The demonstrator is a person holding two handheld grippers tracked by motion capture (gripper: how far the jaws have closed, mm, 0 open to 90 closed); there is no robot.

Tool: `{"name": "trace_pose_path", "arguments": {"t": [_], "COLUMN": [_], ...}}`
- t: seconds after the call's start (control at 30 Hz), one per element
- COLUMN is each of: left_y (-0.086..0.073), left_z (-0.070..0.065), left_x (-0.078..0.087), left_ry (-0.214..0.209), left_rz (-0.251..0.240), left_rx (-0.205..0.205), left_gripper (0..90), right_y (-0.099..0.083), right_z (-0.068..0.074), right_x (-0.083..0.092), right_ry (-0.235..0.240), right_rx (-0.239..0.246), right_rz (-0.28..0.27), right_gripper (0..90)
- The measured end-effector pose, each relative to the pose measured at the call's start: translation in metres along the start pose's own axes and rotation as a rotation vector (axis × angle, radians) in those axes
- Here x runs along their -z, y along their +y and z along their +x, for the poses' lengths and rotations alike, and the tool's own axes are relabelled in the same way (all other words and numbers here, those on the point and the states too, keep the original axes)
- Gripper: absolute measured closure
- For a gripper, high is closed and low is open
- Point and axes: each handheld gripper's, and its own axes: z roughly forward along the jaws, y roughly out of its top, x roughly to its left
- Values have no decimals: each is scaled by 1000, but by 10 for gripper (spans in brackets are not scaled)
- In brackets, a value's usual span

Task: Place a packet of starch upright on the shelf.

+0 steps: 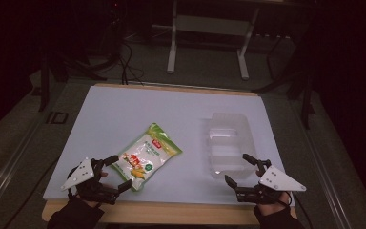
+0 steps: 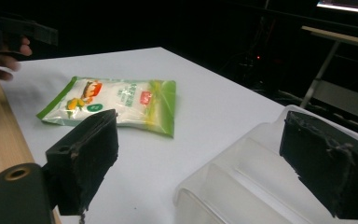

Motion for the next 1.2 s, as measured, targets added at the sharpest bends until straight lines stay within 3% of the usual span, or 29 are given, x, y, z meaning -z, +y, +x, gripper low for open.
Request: {"name": "trace_pose_path", "arguments": {"t": [0.1, 0.23, 0.3, 0.33, 0.43, 0.77, 0.87, 1.0, 1.1, 1.2], "left_y": [2, 0, 0, 1, 2, 16, 23, 34, 43, 53], "left_z": [-2, -2, -2, -4, -5, -12, -11, -11, -8, -6], "left_x": [-1, -5, -5, -8, -9, -11, -13, -19, -23, -29], "left_ry": [29, 38, 38, 51, 46, -27, -37, -50, -46, -42], "left_rz": [23, 82, 82, 155, 195, 189, 177, 184, 157, 168], "left_rx": [-14, -24, -24, -33, -17, -12, -10, -44, -24, -51], "left_gripper": [3, 3, 3, 3, 3, 3, 3, 3, 3, 3], "right_y": [1, -1, -1, -1, -4, -2, -2, -2, -1, 0], "right_z": [1, 3, 3, 3, 5, 3, 5, 7, 7, 6], "right_x": [2, 1, 1, 1, 1, 2, 1, 0, 1, 2], "right_ry": [4, 6, 10, 10, 16, 14, 18, 22, 21, 24], "right_rx": [6, 35, 44, 44, 65, 44, 53, 54, 46, 34], "right_rz": [1, 12, 13, 13, 11, 6, 10, 11, 5, -6], "right_gripper": [108, 108, 108, 108, 108, 108, 108, 107, 107, 108]}}
